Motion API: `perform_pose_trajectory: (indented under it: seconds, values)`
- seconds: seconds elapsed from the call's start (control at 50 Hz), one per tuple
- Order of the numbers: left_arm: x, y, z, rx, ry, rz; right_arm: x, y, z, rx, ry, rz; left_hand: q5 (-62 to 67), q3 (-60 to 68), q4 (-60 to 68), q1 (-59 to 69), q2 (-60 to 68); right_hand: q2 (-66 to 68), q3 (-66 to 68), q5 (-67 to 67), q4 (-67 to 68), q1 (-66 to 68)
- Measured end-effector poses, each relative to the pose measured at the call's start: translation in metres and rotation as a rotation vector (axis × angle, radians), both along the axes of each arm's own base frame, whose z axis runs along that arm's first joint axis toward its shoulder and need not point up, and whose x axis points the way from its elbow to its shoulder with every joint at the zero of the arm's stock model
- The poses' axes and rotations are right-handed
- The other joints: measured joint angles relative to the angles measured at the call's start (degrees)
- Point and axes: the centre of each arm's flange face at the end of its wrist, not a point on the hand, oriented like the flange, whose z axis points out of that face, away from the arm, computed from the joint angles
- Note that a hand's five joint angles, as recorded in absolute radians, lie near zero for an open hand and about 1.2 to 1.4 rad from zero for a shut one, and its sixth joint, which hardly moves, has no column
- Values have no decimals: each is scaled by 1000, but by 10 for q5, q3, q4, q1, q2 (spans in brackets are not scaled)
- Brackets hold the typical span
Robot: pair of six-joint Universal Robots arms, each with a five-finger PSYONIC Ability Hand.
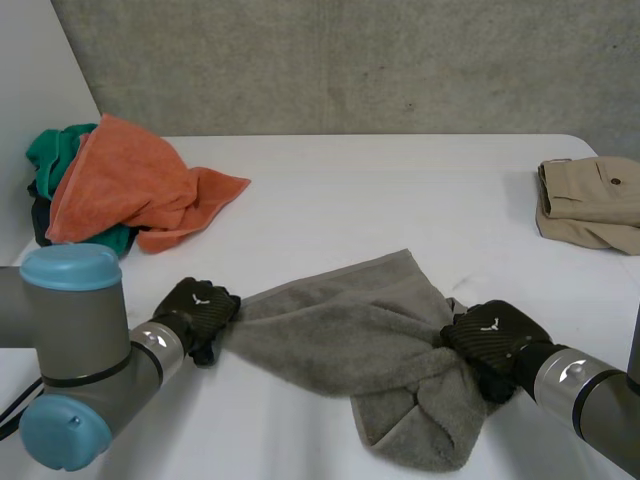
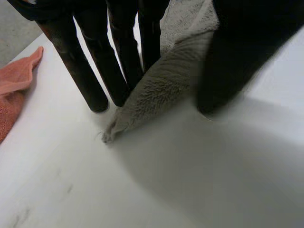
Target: Fold the laundry.
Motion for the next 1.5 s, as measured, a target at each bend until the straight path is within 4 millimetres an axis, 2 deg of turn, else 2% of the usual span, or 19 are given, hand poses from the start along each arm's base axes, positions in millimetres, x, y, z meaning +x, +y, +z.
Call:
perform_pose_trajectory:
  seconds: [0.08,0.32,0.5,0.56,0.68,0.76,0.8,0.82,0.88,0.92,0.94,0.96,1.0,1.02,1.12,1.2,1.24,1.4,1.5]
  values:
    - [-1,-3,4,-32,7,12,-1,-1,4,-15,-4,-10,106,0,95,-1,95,0,0,0,0,0]
    - [-5,-4,72,-295,103,62,-3,-16,48,-191,-29,-46,110,0,100,-1,100,8,0,0,0,17]
    - [-14,6,103,-383,157,26,2,-44,106,-455,-67,-39,110,0,101,-1,100,8,0,0,0,31]
    - [-20,1,116,-429,184,18,8,-61,134,-617,-88,-29,110,0,101,-1,100,8,0,0,0,33]
    - [-33,-17,139,-511,254,20,24,-75,161,-858,-144,-4,110,0,101,-1,103,13,0,0,0,36]
    - [-38,-29,151,-548,299,38,41,-55,161,-896,-180,54,110,0,101,-1,103,13,0,0,0,36]
    - [-40,-37,160,-572,328,57,52,-28,150,-835,-185,116,110,0,101,-1,103,13,0,0,0,36]
    - [-40,-39,163,-580,336,63,52,-24,148,-823,-184,123,110,0,101,-1,103,13,0,0,0,36]
    - [-40,-45,170,-601,352,75,57,8,127,-677,-153,194,110,0,102,-1,103,13,4,7,0,36]
    - [-40,-49,177,-622,364,84,56,38,101,-481,-88,265,110,0,103,-1,103,-7,-18,3,-18,28]
    - [-40,-51,180,-631,367,86,54,48,92,-406,-60,289,110,0,103,-1,103,-98,-108,-86,-113,-67]
    - [-40,-52,181,-634,369,87,53,56,85,-344,-36,307,110,0,103,-1,103,-169,-177,-152,-181,-136]
    - [-41,-54,182,-640,370,87,53,59,82,-312,-24,316,110,0,103,-1,103,-169,-177,-152,-181,-136]
    - [-41,-54,182,-640,370,87,51,69,71,-197,23,344,110,0,103,-1,103,-352,-359,-327,-361,-268]
    - [-45,-56,165,-598,348,78,51,53,70,-189,32,319,110,0,103,-1,102,-358,-367,-333,-369,-268]
    - [-46,-55,136,-524,309,72,47,32,73,-236,24,263,-205,-144,-220,-103,-225,-372,-384,-349,-386,-282]
    - [-46,-55,117,-473,282,67,43,25,74,-241,26,237,-285,-207,-299,-165,-296,-455,-468,-431,-473,-356]
    - [-53,-54,61,-296,223,-15,35,16,78,-191,-9,170,-308,-222,-320,-168,-312,-535,-551,-501,-541,-428]
    - [-61,-55,45,-235,226,-81,29,5,84,-162,-63,95,-309,-222,-321,-168,-313,-535,-551,-501,-541,-428]
